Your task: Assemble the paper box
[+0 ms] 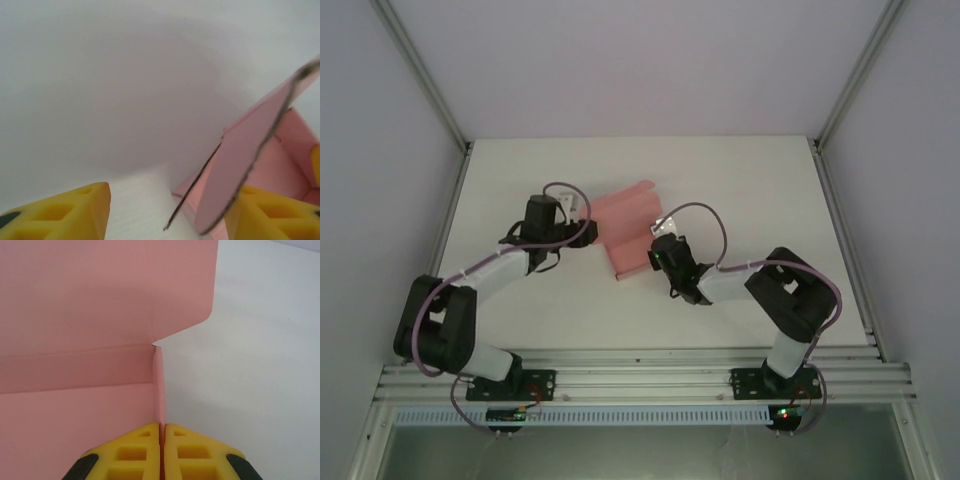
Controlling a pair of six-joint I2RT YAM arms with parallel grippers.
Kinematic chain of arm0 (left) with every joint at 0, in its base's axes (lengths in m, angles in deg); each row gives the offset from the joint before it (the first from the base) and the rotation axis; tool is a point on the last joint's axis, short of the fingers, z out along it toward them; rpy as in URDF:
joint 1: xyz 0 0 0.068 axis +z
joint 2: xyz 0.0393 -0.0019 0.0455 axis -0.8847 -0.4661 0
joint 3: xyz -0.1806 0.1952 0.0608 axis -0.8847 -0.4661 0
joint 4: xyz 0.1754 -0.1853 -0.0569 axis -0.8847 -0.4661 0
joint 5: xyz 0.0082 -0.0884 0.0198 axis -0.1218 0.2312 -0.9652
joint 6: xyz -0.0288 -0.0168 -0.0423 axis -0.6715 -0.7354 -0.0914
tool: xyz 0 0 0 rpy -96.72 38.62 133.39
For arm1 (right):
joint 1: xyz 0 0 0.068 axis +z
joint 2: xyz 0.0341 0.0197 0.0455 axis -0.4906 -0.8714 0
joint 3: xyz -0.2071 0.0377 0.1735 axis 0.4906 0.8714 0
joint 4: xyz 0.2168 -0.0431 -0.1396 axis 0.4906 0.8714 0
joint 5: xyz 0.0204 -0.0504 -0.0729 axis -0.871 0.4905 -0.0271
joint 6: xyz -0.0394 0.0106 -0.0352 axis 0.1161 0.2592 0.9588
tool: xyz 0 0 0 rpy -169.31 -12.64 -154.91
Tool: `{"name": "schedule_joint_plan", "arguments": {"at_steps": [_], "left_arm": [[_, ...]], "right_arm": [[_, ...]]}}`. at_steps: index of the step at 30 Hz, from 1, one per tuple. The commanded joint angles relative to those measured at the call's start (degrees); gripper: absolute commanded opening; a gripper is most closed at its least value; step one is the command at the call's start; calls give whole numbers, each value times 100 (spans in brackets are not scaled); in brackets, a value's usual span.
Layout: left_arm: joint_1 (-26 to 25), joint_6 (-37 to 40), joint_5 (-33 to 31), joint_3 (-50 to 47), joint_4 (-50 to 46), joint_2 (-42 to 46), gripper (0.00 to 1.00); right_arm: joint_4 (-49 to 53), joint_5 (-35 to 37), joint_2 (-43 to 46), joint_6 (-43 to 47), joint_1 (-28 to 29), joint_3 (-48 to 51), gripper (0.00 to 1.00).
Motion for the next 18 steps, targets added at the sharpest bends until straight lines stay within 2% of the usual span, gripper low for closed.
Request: {"name": "schedule_joint_plan", "arguments": {"at_steps": [1,3,8,10,12,16,18], "left_arm": [[21,441,826,209,517,-132,52],[19,575,1162,229,606,-193,44],[-10,802,1138,316,480,-199,1],[-53,1112,1127,389,335,-202,0],[-122,1523,1167,534,93,-228,0],[-224,2280,1283,906,-434,-338,0],[-233,2601,1328,1070,-675,-385,0]], "right_arm": [[142,106,-69,-182,-37,33,6],[261,90,-102,-308,-43,0,5],[380,124,-63,-408,-55,5,8],[500,44,30,-465,-61,15,12],[743,-113,190,-604,-85,-10,23],[1345,-703,765,-858,-378,-58,71],[1556,-1205,1153,-812,-618,-43,81]]}}
